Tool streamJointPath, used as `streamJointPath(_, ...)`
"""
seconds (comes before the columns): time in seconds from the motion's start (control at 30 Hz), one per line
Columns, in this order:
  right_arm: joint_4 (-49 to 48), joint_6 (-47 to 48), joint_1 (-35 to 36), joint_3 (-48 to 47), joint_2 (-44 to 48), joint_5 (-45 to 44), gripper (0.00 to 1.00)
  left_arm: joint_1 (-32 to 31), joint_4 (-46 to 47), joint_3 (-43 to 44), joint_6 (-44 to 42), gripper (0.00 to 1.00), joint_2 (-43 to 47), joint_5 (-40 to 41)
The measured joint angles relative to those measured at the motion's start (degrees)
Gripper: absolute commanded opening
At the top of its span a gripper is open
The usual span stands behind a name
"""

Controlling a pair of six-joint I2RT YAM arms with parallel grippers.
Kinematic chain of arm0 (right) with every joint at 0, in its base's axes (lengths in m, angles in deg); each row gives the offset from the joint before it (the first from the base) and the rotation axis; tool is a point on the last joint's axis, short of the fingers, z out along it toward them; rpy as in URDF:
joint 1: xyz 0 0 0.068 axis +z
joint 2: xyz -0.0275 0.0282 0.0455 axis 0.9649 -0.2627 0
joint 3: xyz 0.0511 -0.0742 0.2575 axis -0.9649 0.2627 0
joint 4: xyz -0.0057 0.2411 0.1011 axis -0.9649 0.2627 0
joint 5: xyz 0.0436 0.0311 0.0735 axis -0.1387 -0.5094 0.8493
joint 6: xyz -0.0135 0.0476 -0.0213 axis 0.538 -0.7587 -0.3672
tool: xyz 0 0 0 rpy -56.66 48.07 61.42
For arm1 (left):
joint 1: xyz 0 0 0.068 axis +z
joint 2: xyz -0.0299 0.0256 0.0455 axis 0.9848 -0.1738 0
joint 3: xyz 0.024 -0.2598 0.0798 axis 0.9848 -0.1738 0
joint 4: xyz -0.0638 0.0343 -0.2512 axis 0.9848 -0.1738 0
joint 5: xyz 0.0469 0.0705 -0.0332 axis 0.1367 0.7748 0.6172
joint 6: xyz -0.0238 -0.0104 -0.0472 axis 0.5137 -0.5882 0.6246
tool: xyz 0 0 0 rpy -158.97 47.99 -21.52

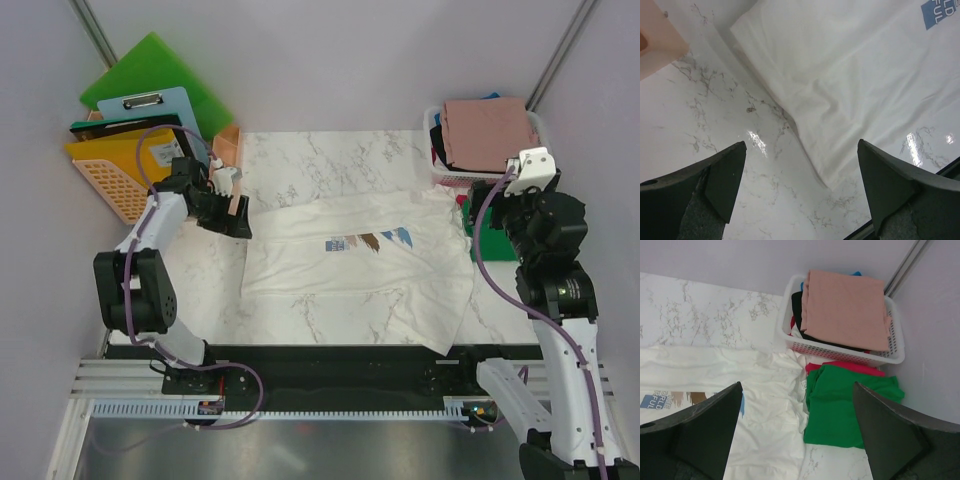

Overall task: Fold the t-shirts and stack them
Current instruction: Fold the tshirt

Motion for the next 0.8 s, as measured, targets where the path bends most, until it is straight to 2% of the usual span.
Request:
streamJointPath(0.17, -0.9, 0.1, 0.0, -0.8, 0.4, -0.9, 0.98, -0.1, -0.2, 3.5, 2.0, 0.97, -8.8, -1.5)
streamJointPath(0.4, -1.2, 0.4, 0.0, -0.7, -3.9, -1.8, 0.98, -1.3, 1.4, 6.3, 4.1, 0.97, -14.2, -2.2)
streamJointPath(0.6, -1.2, 1.7, 0.0, 1.2, -8.0, -2.8, 0.98, -4.7, 5.2, 5.0, 4.3, 1.0, -11.0, -2.0)
streamJointPath(0.8, -1.3, 1.7, 0.0, 2.7, -11.5, -2.1, 0.98, -12.8, 8.7, 3.7, 4.3, 1.0, -4.9, 1.8)
